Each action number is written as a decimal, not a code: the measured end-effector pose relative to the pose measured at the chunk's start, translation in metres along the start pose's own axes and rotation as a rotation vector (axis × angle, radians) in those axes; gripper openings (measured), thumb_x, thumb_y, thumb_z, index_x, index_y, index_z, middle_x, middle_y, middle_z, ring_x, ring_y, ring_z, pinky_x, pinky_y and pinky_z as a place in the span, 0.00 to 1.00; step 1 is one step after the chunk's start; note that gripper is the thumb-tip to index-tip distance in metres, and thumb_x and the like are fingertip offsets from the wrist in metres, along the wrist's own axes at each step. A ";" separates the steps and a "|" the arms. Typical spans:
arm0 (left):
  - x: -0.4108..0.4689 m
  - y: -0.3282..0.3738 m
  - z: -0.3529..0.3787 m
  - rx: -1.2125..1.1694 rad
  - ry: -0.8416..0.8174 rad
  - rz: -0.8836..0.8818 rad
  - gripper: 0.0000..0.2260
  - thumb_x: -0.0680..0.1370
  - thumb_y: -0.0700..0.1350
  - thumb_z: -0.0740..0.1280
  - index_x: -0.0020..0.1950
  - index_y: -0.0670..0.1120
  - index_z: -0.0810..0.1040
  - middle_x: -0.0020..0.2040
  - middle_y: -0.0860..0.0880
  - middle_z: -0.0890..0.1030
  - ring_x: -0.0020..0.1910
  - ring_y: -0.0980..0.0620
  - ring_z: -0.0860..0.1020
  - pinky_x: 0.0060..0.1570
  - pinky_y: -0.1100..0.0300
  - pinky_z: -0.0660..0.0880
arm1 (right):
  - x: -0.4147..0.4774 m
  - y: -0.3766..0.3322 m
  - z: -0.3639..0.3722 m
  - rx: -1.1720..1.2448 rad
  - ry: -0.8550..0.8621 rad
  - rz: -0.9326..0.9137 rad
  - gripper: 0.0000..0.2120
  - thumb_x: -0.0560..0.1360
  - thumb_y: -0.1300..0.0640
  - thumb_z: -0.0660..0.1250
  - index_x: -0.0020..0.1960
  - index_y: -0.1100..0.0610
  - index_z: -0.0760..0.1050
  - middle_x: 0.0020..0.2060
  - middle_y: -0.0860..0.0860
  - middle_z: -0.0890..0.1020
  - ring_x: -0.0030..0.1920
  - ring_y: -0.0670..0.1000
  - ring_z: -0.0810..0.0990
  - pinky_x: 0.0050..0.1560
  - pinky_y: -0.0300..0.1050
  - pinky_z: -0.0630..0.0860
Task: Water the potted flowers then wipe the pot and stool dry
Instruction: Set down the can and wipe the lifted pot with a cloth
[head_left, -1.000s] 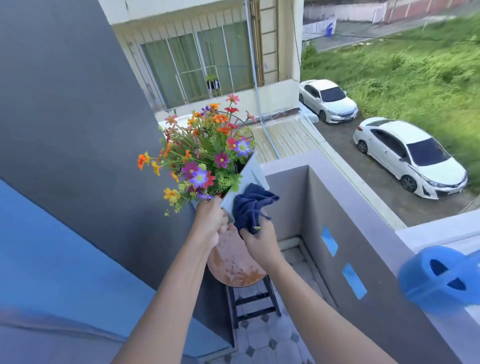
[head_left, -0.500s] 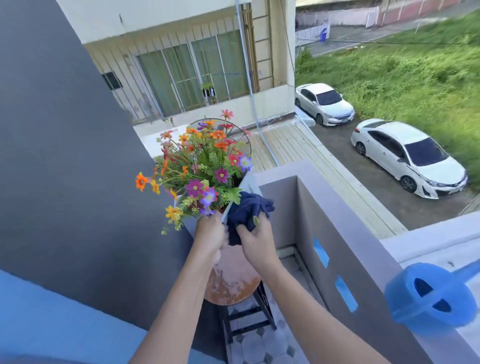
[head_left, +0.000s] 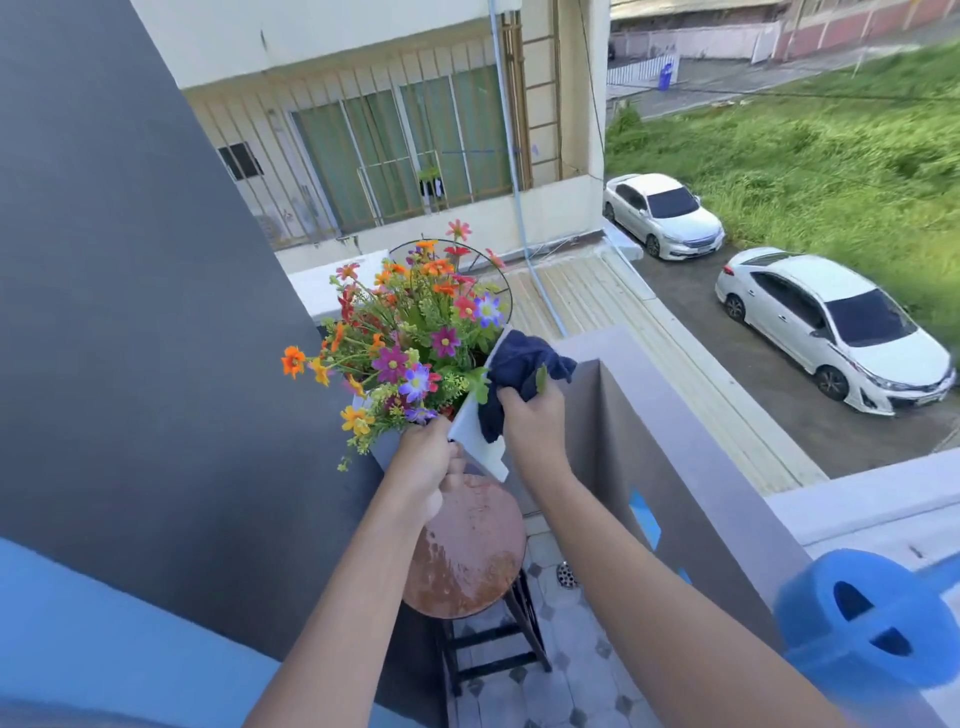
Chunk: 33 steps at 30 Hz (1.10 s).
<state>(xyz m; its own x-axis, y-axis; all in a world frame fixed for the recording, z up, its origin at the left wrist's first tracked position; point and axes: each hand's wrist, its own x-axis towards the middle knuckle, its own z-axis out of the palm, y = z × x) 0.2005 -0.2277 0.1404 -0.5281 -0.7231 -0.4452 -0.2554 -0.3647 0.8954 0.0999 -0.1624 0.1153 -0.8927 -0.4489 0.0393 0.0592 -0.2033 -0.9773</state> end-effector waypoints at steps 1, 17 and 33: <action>0.004 0.005 -0.001 0.006 0.011 0.006 0.09 0.83 0.42 0.53 0.43 0.47 0.59 0.30 0.51 0.55 0.21 0.55 0.54 0.19 0.66 0.50 | -0.005 0.003 0.005 0.012 -0.025 -0.003 0.09 0.74 0.70 0.62 0.44 0.56 0.70 0.34 0.51 0.73 0.35 0.47 0.69 0.38 0.43 0.68; 0.019 0.037 -0.011 -0.108 0.042 0.013 0.14 0.82 0.37 0.53 0.38 0.49 0.59 0.19 0.54 0.63 0.15 0.60 0.56 0.17 0.71 0.49 | -0.014 0.043 -0.001 -0.219 -0.161 0.037 0.15 0.77 0.73 0.58 0.43 0.53 0.67 0.35 0.47 0.70 0.35 0.43 0.67 0.29 0.30 0.64; 0.021 0.026 0.001 0.015 -0.014 -0.001 0.08 0.82 0.40 0.55 0.43 0.47 0.62 0.20 0.53 0.66 0.17 0.58 0.56 0.17 0.70 0.50 | 0.043 0.012 -0.006 -0.032 -0.037 -0.169 0.07 0.78 0.70 0.63 0.55 0.64 0.74 0.50 0.60 0.80 0.48 0.48 0.78 0.44 0.27 0.72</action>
<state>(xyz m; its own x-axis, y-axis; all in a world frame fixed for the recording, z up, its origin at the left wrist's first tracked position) 0.1820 -0.2515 0.1548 -0.5390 -0.7146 -0.4458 -0.2681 -0.3562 0.8951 0.0598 -0.1788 0.1037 -0.8719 -0.4422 0.2103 -0.1048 -0.2509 -0.9623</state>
